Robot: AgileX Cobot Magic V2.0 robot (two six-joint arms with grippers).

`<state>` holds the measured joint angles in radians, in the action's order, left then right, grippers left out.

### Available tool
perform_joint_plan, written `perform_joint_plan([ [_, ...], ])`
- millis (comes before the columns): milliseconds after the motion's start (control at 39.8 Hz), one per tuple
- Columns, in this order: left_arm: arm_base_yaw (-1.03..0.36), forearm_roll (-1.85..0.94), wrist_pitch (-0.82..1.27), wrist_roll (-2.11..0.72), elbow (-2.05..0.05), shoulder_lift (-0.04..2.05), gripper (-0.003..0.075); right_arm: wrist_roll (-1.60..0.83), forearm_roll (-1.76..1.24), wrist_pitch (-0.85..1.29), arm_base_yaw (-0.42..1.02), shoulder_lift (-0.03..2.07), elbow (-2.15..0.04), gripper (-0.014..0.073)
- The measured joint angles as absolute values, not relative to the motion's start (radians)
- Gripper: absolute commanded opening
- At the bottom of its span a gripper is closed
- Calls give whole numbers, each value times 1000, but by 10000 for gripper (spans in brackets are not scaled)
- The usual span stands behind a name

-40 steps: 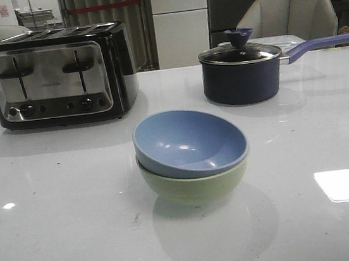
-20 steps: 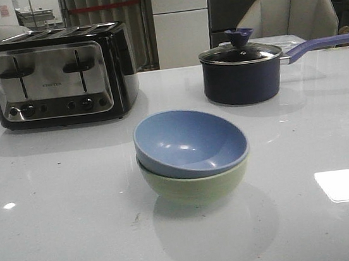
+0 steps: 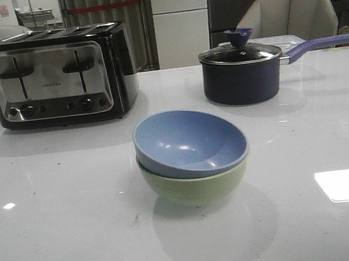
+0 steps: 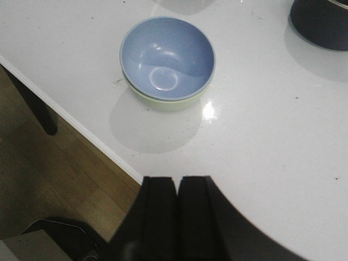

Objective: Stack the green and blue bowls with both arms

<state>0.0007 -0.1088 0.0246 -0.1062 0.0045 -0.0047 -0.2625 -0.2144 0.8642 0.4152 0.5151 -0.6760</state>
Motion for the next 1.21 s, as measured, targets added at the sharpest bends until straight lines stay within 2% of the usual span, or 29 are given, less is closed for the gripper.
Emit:
perform_joint_plan([
  [276, 3, -32, 25, -51, 4, -5, 99, -263, -214, 864, 415, 515, -676, 28],
  [1206, 1, -28, 25, -44, 4, -5, 98, -263, -214, 864, 415, 515, -676, 28],
])
